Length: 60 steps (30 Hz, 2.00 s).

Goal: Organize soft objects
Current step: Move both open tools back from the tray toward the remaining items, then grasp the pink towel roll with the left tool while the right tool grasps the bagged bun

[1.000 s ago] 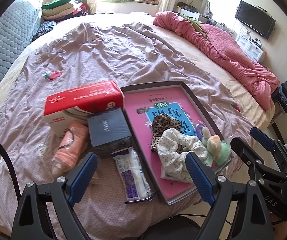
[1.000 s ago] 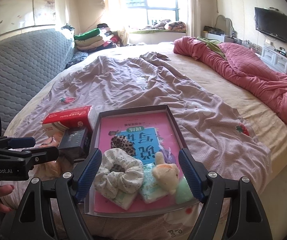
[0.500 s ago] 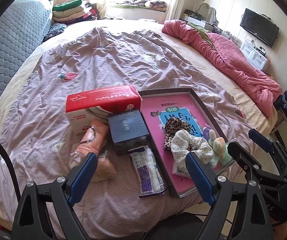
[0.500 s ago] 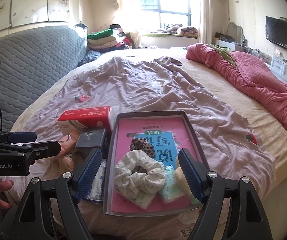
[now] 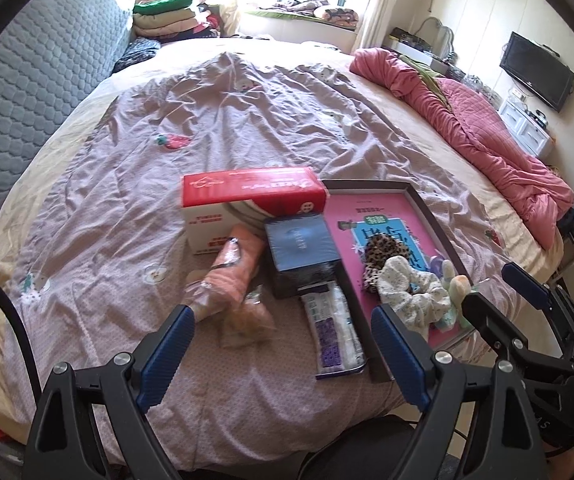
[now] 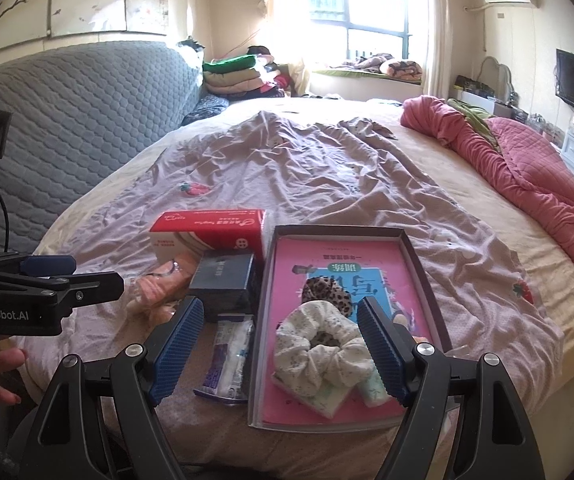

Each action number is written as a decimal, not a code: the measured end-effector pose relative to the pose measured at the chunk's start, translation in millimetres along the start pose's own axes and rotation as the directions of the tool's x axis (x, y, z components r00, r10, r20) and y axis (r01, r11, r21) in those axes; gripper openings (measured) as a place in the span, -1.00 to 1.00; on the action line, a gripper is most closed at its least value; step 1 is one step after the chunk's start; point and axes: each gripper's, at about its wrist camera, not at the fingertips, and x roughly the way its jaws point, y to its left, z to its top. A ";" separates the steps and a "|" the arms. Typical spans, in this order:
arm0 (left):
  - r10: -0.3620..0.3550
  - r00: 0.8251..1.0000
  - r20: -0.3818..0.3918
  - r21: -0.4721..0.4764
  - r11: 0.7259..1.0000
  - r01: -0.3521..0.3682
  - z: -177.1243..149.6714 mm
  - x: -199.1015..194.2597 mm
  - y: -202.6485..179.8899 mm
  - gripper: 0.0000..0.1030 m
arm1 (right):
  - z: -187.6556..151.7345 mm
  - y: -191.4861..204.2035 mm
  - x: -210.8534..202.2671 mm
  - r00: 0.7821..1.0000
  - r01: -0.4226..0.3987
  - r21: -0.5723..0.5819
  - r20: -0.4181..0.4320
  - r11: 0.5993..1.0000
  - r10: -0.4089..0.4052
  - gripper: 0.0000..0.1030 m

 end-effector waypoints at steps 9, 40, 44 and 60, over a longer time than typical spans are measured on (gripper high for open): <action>0.016 1.000 -0.001 -0.031 0.999 -0.016 -8.4 -4.2 20.4 0.74 | -2.6 20.4 2.1 0.999 -0.031 -0.042 -0.014 0.999 0.030 0.56; -0.003 0.994 -0.112 -0.136 0.991 -0.013 -28.1 42.1 85.6 0.76 | -30.5 77.4 66.9 0.972 -0.176 -0.114 -0.177 0.978 0.154 0.56; -0.018 0.992 -0.128 -0.131 0.991 0.001 -17.4 57.6 84.8 0.76 | -32.3 81.8 80.2 0.965 -0.192 -0.101 -0.199 0.976 0.169 0.56; -0.048 0.974 -0.222 0.011 0.999 0.052 41.7 130.0 63.2 0.64 | -34.8 92.4 133.4 0.946 -0.221 -0.043 -0.252 0.974 0.203 0.57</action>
